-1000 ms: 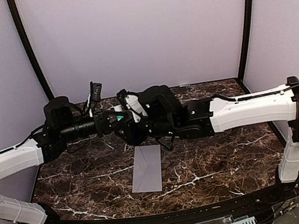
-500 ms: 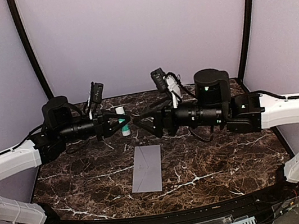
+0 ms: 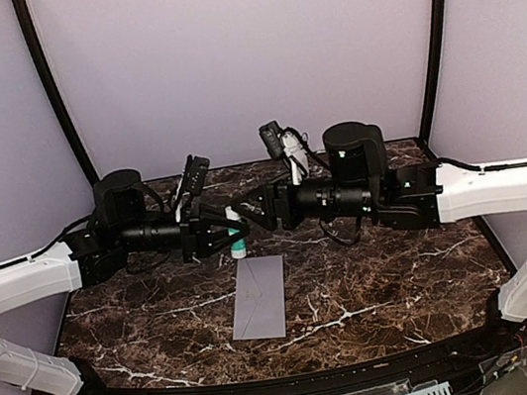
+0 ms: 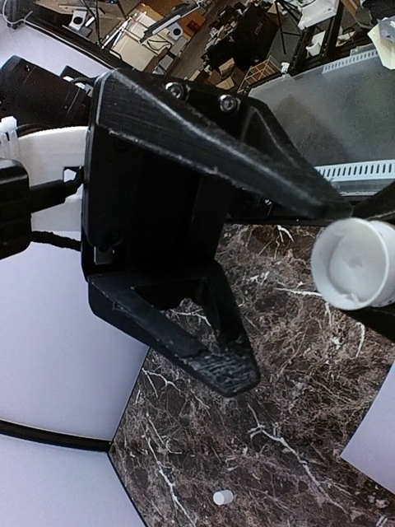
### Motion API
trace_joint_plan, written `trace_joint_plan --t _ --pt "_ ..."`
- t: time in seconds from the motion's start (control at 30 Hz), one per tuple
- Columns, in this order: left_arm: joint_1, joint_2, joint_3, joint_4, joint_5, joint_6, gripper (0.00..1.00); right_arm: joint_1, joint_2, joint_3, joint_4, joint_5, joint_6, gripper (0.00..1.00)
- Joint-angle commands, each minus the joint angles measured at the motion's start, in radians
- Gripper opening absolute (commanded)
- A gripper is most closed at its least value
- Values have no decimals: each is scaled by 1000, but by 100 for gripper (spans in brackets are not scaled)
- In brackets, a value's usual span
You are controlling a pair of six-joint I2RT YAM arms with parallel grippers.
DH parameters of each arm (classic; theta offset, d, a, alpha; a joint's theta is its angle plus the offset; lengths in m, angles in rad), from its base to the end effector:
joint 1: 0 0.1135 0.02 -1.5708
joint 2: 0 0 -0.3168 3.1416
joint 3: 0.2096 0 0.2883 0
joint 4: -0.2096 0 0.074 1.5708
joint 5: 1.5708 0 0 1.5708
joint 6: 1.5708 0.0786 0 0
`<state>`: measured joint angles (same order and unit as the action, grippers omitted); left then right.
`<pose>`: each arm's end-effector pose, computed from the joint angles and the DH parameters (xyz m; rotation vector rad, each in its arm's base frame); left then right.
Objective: Place the letter into the envelope and seal it
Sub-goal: Close the solid glue cap on the solid glue.
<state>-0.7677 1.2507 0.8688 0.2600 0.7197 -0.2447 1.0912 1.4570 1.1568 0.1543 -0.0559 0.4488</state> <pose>0.2061 -0.2709 0.3486 1.0218 1.5497 -1.3352 0.1908 0.3764 0.3800 -0.6321 1.7570 1.1600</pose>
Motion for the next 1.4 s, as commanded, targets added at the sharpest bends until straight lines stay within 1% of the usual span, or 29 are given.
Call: trace_joint_plan --t 0.0,0.17,0.23,0.33,0.63,0.7,0.73,0.77,0.8,0.9,0.97,1.07,1.13,1.27,1.37 --pt "-1 5 42 -14 14 24 0 14 17 38 41 -46 21 58" --pt "0 10 44 -16 11 22 0 18 50 63 38 -64 26 54" --pt "-1 9 44 -17 10 24 0 18 64 78 23 -72 28 51" --pt "0 8 44 -19 6 25 0 23 78 97 3 -77 23 41" --pt "-1 9 47 -30 -19 25 0 27 97 107 -4 -84 46 20" --pt "-1 9 46 -32 -26 24 4 27 93 99 1 -70 60 14" --pt "-1 8 45 -32 -28 24 11 27 89 95 6 -62 65 12" --pt "-1 7 45 -31 -29 23 15 26 83 92 11 -54 68 11" --pt "-1 7 45 -31 -28 22 26 27 78 88 16 -45 68 10" --pt "-2 11 44 -29 -26 18 45 24 53 74 31 1 72 8" --pt "-2 16 44 -27 -20 14 50 22 35 60 51 33 81 7" --pt "-1 23 44 -20 -5 7 52 16 9 32 95 53 98 6" --pt "-2 29 44 -17 -1 3 51 12 -2 20 117 83 107 6" --pt "-2 34 45 -17 -1 1 50 5 -15 5 128 98 113 5" --pt "-1 35 45 -19 -2 1 46 3 -21 -4 134 105 121 5"
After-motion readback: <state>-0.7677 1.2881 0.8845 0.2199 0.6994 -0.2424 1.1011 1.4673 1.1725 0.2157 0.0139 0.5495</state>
